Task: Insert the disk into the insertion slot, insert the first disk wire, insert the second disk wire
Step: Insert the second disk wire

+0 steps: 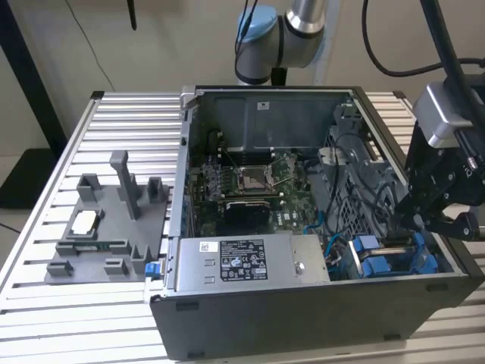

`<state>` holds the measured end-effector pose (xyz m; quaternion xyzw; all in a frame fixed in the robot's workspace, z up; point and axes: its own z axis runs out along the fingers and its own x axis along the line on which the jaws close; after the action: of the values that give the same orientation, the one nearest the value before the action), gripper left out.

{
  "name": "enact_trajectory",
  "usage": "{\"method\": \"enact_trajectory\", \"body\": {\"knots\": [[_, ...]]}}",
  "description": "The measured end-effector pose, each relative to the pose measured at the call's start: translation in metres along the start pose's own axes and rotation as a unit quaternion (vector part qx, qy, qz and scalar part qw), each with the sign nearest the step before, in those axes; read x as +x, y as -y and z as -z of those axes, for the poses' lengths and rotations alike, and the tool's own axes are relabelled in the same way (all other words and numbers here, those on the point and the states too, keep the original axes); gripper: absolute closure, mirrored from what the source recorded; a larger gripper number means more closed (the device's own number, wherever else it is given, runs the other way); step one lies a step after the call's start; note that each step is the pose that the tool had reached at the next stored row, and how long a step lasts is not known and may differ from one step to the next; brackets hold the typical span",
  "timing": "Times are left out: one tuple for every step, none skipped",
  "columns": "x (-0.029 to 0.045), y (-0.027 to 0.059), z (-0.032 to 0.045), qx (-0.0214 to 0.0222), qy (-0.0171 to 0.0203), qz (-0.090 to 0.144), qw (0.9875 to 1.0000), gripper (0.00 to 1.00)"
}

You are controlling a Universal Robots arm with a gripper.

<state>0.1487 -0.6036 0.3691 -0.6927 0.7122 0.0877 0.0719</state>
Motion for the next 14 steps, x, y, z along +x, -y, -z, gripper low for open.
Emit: {"method": "enact_trajectory", "body": {"knots": [[-0.0001,0.0000,0.0000,0.0032,-0.0013,0.001,1.0000,0.76],[-0.0003,-0.0001,0.0001,0.0071,-0.0047,0.001,1.0000,0.76],[-0.0005,0.0000,0.0003,0.0102,-0.0103,0.002,0.9999,0.76],[-0.0008,0.0001,0.0002,0.0120,-0.0184,0.002,0.9998,0.76],[-0.0013,0.0001,0.0000,0.0133,-0.0276,0.003,0.9995,0.76],[-0.0019,0.0001,-0.0001,0.0136,-0.0362,0.003,0.9992,0.76],[-0.0030,0.0000,-0.0004,0.0138,-0.0418,0.003,0.9990,0.76],[-0.0048,-0.0001,-0.0007,0.0139,-0.0454,0.002,0.9989,0.76],[-0.0067,-0.0003,-0.0009,0.0140,-0.0485,0.002,0.9987,0.76],[-0.0087,-0.0003,-0.0004,0.0141,-0.0511,0.002,0.9986,0.76],[-0.0112,-0.0004,0.0009,0.0141,-0.0530,0.002,0.9985,0.76],[-0.0135,-0.0005,0.0026,0.0141,-0.0545,0.002,0.9984,0.76],[-0.0155,-0.0006,0.0055,0.0142,-0.0563,0.002,0.9983,0.76],[-0.0175,-0.0008,0.0093,0.0142,-0.0573,0.002,0.9983,0.76]]}}
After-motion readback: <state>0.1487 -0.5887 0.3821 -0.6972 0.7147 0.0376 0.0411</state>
